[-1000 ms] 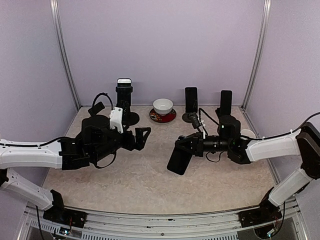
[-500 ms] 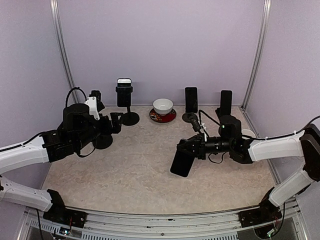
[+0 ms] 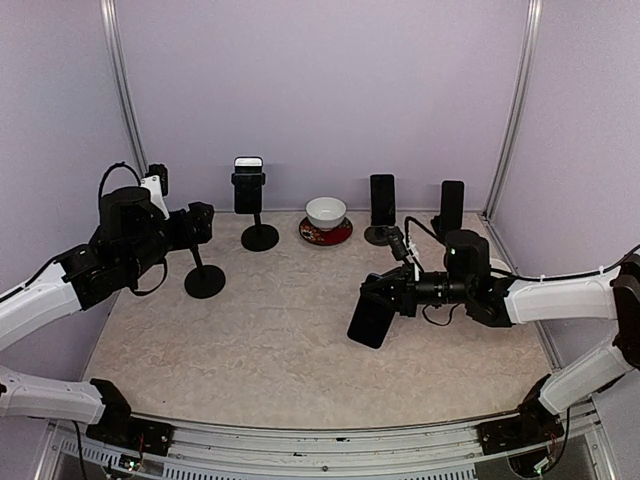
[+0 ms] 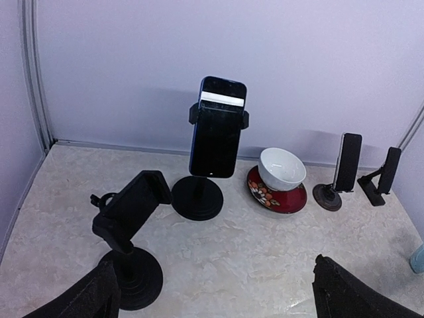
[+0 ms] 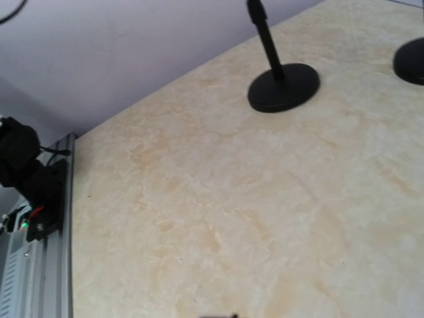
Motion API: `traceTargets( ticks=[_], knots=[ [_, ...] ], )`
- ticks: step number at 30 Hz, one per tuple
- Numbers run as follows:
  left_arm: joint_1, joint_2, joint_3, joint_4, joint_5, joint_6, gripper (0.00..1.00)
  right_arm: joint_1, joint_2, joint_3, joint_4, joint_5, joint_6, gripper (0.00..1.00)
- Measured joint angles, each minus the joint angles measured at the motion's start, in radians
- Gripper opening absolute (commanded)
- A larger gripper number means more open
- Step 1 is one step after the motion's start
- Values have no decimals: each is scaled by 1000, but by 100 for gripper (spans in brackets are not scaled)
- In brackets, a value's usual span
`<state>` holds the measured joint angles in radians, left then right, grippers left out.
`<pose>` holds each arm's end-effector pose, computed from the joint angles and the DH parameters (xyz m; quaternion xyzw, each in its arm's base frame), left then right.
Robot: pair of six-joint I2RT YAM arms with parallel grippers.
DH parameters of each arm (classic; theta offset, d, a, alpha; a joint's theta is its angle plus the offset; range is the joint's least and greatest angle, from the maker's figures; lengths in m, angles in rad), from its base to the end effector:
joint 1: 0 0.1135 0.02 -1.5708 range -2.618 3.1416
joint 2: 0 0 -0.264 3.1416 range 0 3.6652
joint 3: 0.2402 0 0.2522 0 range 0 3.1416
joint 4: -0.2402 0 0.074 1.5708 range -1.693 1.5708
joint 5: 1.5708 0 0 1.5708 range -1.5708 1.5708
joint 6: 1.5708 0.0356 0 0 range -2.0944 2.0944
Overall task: Place the phone on the phone stand
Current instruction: Pick up the phone stand from the corner of the board.
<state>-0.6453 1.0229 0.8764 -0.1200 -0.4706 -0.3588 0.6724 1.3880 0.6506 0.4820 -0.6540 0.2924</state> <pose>0.1979 -0.1288 0.3346 -0.0297 0.7852 -0.1216 0.6065 0.2154 0.1992 0.2270 -0.3344 0.6989 0.4937 0.3949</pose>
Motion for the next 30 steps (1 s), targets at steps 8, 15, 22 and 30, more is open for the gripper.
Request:
traceTargets(
  ticks=[8, 15, 22, 30],
  knots=[
    [88, -10, 43, -62, 34, -9, 99, -15, 0, -9, -11, 23, 1, 0],
    [239, -8, 46, -101, 153, -74, 99, -17, -1, -18, -8, 30, 10, 0],
    [390, -5, -6, -73, 340, -133, 99, -17, -1, -28, -6, 30, 14, 0],
    [511, 21, -99, 15, 504, -188, 98, -17, -1, -34, -5, 30, 15, 0]
  ],
)
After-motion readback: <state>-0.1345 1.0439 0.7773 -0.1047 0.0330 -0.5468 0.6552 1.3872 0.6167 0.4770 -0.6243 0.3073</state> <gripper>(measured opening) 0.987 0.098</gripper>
